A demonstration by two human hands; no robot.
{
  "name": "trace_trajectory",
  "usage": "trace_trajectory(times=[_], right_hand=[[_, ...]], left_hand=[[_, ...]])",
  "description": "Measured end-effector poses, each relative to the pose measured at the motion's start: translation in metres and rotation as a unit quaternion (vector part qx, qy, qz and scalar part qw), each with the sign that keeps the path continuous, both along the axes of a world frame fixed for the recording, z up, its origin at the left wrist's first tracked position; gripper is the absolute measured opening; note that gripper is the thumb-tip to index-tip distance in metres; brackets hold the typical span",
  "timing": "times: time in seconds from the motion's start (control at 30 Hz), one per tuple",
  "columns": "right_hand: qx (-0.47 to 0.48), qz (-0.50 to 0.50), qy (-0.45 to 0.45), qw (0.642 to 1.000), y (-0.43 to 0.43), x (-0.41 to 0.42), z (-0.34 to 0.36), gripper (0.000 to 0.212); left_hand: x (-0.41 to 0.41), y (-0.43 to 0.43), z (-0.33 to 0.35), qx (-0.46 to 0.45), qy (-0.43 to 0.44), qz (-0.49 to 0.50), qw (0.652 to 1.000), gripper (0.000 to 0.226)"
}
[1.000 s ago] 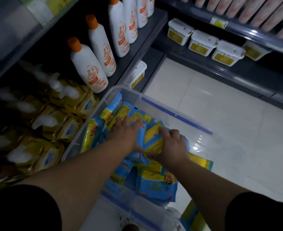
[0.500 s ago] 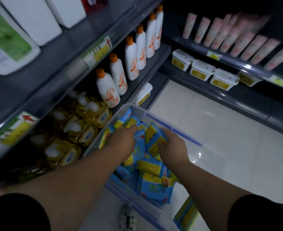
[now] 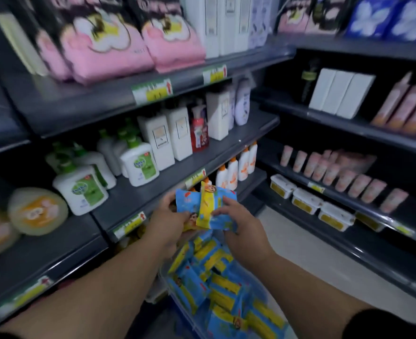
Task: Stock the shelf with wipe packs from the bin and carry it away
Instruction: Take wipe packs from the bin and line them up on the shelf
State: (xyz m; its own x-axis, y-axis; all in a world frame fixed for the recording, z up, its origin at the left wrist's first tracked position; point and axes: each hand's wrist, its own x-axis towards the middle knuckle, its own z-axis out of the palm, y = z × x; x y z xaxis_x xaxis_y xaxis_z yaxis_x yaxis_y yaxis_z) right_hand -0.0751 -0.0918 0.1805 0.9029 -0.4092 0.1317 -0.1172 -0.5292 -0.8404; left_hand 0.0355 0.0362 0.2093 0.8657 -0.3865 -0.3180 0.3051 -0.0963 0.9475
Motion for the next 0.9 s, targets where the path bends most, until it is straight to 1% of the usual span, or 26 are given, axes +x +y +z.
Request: trace_trajectory(times=[0.07,0.1,0.2,0.23,0.27,0.3,0.4,0.43,0.53,0.67,0.8,0.9], right_hand=[[0.001,0.039,-0.023,0.999,0.008,-0.006,0.032,0.061],[0.004,0.058,-0.033,0.998,0.013,-0.01,0.049,0.056],[0.006,0.083,-0.056,0.995,0.025,-0.016,0.093,0.021],[0.012,0.078,-0.061,0.995,0.029,-0.016,0.104,0.013],[0.024,0.074,-0.068,0.995,0.034,-0.016,0.115,0.012],[0.044,0.073,-0.076,0.993,0.039,-0.015,0.124,0.02],[0.137,0.09,-0.1,0.981,0.063,-0.01,0.154,0.063],[0.157,0.099,-0.099,0.978,0.072,-0.007,0.163,0.073],[0.159,0.118,-0.077,0.977,0.101,0.008,0.187,0.087],[0.156,0.146,-0.08,0.974,0.145,0.033,0.225,0.089],[0.154,0.166,-0.105,0.968,0.196,0.067,0.246,0.084],[0.174,0.187,-0.114,0.96,0.239,0.095,0.256,0.077]], left_hand=[[-0.011,0.013,0.032,-0.042,-0.015,0.014,0.999,0.044],[-0.016,0.02,0.048,-0.056,-0.021,0.023,0.998,0.044],[-0.027,0.043,0.087,-0.087,-0.052,0.039,0.994,0.047],[-0.031,0.052,0.098,-0.095,-0.06,0.043,0.993,0.048],[-0.036,0.06,0.109,-0.104,-0.068,0.047,0.991,0.048],[-0.04,0.069,0.119,-0.113,-0.078,0.053,0.989,0.047],[-0.051,0.097,0.149,-0.137,-0.12,0.076,0.98,0.045],[-0.053,0.107,0.158,-0.14,-0.133,0.087,0.977,0.045],[-0.052,0.14,0.185,-0.153,-0.165,0.116,0.967,0.046],[-0.044,0.189,0.213,-0.178,-0.199,0.148,0.952,0.045],[-0.03,0.244,0.233,-0.173,-0.23,0.17,0.943,0.046],[-0.013,0.289,0.243,-0.164,-0.244,0.195,0.936,0.048]])
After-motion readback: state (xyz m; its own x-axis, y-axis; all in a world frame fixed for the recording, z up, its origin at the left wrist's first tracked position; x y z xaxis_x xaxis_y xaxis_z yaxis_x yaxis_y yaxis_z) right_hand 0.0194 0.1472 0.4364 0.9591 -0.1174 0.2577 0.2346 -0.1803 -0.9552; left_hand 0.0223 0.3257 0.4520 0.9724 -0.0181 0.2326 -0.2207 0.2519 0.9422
